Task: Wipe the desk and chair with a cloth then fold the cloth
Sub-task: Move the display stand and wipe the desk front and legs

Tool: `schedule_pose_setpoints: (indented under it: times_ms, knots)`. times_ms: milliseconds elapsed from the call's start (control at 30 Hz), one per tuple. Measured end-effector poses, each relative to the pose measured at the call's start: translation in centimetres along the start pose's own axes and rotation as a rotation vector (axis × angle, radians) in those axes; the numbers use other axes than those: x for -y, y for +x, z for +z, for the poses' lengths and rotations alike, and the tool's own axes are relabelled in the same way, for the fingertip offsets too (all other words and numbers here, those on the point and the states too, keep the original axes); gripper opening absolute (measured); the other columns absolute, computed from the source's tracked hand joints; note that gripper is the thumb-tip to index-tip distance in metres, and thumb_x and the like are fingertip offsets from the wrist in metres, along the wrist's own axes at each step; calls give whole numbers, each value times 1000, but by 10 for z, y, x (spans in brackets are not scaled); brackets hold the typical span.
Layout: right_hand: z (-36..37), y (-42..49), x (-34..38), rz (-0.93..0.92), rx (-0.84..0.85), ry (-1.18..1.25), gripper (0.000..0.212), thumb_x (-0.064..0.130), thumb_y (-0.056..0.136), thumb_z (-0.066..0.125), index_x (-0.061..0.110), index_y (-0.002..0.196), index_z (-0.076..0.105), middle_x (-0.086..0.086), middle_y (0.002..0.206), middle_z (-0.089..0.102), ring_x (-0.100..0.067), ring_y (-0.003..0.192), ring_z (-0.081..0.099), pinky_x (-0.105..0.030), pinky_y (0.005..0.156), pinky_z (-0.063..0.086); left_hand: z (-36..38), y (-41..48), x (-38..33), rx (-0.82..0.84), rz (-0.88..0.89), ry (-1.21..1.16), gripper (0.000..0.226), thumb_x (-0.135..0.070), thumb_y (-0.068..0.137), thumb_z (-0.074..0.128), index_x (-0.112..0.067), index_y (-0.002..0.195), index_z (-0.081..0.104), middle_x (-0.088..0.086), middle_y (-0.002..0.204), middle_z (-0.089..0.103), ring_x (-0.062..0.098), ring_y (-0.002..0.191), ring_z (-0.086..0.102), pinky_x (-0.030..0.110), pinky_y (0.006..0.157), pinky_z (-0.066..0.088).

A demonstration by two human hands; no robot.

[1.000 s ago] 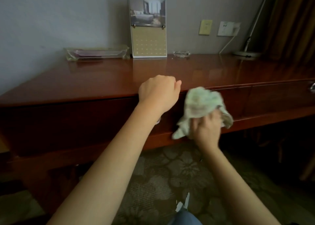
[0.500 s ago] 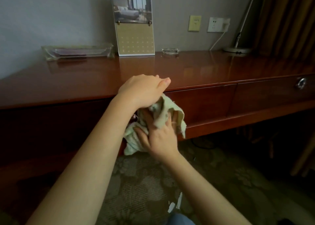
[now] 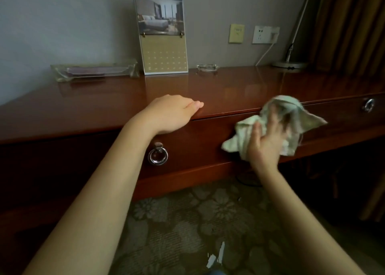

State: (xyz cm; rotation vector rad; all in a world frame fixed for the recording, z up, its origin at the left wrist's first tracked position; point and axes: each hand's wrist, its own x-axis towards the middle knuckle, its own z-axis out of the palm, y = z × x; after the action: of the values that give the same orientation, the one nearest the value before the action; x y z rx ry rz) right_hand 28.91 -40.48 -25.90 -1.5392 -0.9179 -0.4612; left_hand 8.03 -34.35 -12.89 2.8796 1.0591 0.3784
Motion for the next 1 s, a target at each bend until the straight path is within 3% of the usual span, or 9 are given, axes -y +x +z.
schedule_pose_setpoints:
  times_ms: [67, 133, 267, 333, 400, 500, 700, 833, 1000]
  knots:
    - [18, -23, 31, -310, 63, -108, 57, 47, 89, 39, 19, 138, 44, -19, 139, 48, -33, 131, 34, -53, 107, 29, 0, 2, 3, -23, 8, -75, 40, -33, 103, 27, -28, 137, 49, -3, 146, 43, 23, 136, 37, 32, 109, 29]
    - [35, -40, 61, -608, 127, -146, 49, 50, 93, 36, 21, 132, 47, -14, 128, 58, -31, 122, 41, -51, 104, 30, 2, 4, 8, -64, 4, -142, 34, -23, 100, 40, -22, 129, 58, 4, 137, 54, 25, 129, 46, 36, 105, 36]
    - [35, -17, 79, -819, 121, -67, 50, 48, 96, 32, 7, 115, 54, -24, 97, 63, -32, 101, 45, -37, 95, 32, 5, 2, 9, -125, -29, -195, 29, -23, 97, 45, -16, 120, 62, 10, 127, 61, 28, 119, 54, 38, 95, 44]
    - [21, 7, 55, -812, 36, -124, 40, 42, 95, 38, 6, 98, 54, -23, 79, 59, -30, 84, 43, -37, 79, 34, 7, 1, 8, -146, -11, -115, 31, -29, 99, 41, -18, 120, 62, 5, 129, 60, 27, 120, 52, 34, 94, 42]
    - [3, 32, 21, -690, -52, -211, 37, 34, 92, 42, 0, 88, 54, -25, 76, 56, -33, 78, 46, -39, 71, 31, 7, -1, 8, -157, 0, -130, 31, -32, 99, 40, -24, 121, 61, -4, 129, 60, 20, 122, 51, 28, 95, 39]
    - [-25, 62, -27, -564, -129, -335, 35, 25, 90, 40, -7, 87, 53, -29, 80, 56, -45, 79, 53, -43, 73, 31, 4, -2, 12, -135, 20, -215, 32, -40, 95, 49, -29, 122, 62, -10, 129, 59, 11, 122, 51, 26, 101, 37]
    - [-18, 59, -21, -330, -230, -372, 41, 30, 96, 40, -6, 92, 59, -29, 93, 61, -44, 95, 55, -46, 90, 36, -1, -3, 18, -81, 65, -462, 28, -31, 90, 62, -26, 117, 65, -8, 123, 62, 4, 118, 53, 29, 108, 36]
    - [16, 14, 36, -483, -301, -262, 35, 28, 91, 47, -2, 77, 56, -24, 75, 57, -33, 80, 45, -40, 80, 34, 1, 1, 15, -128, 53, -481, 25, -24, 94, 55, -22, 116, 66, -8, 112, 64, 2, 109, 55, 16, 94, 39]
    - [56, -29, 97, -692, -191, -3, 33, 29, 90, 48, -1, 82, 59, -21, 83, 61, -28, 86, 44, -37, 82, 35, 2, 3, 14, -174, -3, -436, 25, -19, 95, 47, -11, 107, 67, 5, 104, 70, 18, 97, 63, 34, 84, 47]
